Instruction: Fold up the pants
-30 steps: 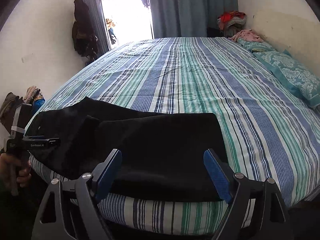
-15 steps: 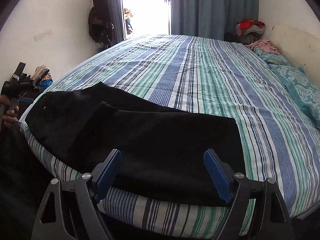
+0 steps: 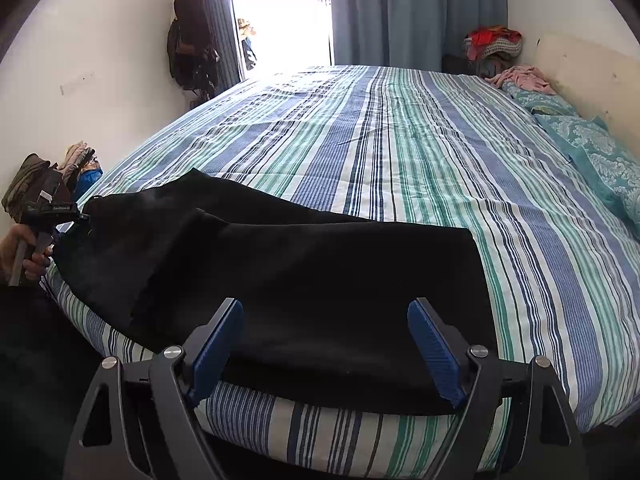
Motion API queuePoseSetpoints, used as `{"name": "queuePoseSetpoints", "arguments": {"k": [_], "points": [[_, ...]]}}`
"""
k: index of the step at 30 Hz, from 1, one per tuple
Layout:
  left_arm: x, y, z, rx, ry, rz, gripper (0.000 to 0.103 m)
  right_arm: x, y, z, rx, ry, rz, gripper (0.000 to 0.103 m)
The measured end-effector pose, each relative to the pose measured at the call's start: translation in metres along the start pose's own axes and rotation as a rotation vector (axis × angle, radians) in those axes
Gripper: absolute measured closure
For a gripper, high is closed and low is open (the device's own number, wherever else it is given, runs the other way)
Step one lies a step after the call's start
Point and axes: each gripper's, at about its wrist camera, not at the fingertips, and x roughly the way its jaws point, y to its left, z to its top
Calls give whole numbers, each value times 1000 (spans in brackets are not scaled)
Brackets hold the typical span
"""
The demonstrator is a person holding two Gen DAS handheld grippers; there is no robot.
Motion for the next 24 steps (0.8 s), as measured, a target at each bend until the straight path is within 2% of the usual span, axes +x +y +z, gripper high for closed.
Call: {"name": "queuePoseSetpoints", "arguments": {"k": [3,6,7,8,9,11,13,15,17,20,22,24], "points": [[1,1,2,-9,24,-9,0,-2,-1,0,1,-10,-1,19],[4,-8,5,14,82,-10,3,-5,-7,-1,25,-20,4,19],[1,-13,4,33,86,-13,18,-5,-9,-1,36,-21,5,19],[-3,-18,2,39,90,-35,39,-6,-12,0,50,-22,7,19],[-7,-21,1,33,95,-26,45,-7,-15,0,65,-25,10,19],[-14,-31,-1,47,91,33,67,-8,-21,1,96,-34,19,19],[-23,-41,-4,45,77,91,79,-11,-27,2,123,-45,28,19],[-38,-51,-5,18,59,102,84,-14,-31,4,147,-60,33,19],[-63,-62,-5,-17,32,34,86,-20,-35,4,169,-81,36,19],[-107,-92,-6,-35,6,-132,87,-29,-44,5,207,-115,38,19],[-127,-128,-12,-1,4,-217,87,-32,-52,6,244,-132,43,19],[-134,-172,-23,64,7,-261,87,-32,-62,5,290,-138,49,19]]}}
